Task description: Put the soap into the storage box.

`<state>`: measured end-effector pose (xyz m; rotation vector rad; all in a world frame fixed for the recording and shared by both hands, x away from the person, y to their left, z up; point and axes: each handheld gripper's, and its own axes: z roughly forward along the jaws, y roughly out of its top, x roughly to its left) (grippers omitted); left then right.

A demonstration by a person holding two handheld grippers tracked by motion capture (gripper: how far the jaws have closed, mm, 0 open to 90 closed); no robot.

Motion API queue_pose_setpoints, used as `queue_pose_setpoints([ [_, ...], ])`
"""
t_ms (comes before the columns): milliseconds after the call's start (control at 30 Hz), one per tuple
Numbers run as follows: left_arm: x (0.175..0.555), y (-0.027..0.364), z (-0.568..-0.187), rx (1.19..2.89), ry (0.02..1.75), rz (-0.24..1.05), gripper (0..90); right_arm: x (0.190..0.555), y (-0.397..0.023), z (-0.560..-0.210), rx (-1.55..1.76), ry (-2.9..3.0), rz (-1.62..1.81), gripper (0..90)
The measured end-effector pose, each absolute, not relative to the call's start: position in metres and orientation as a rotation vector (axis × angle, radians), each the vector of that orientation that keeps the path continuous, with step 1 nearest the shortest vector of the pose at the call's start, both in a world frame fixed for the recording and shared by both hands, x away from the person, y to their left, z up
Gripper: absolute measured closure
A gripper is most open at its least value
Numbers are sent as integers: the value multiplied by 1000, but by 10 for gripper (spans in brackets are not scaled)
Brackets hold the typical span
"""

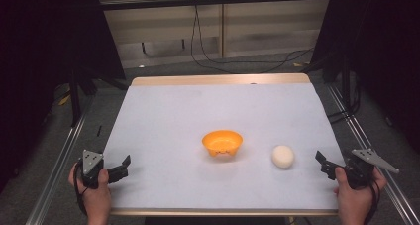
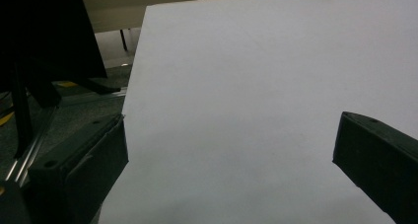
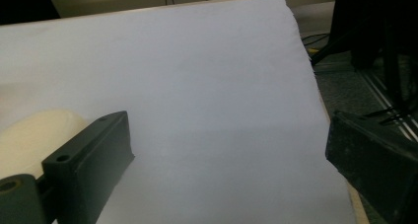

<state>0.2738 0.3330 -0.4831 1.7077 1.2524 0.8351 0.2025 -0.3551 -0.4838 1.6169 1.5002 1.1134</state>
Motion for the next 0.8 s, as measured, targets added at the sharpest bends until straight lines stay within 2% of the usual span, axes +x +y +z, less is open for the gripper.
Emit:
queue_pose_setpoints([
  [200, 275, 334, -483, 1710, 1254, 827, 4, 204, -348, -482, 1584, 1531, 1050, 31],
  [467, 275, 332, -483, 1721, 1255, 828, 1, 208, -344, -478, 1613, 1581, 1067, 135],
  [500, 275, 332, -483, 1717, 1257, 828, 1, 210, -342, -476, 1609, 1598, 1031, 171],
  [800, 275, 333, -483, 1712, 1261, 821, 0, 224, -332, -463, 1539, 1771, 885, 167],
])
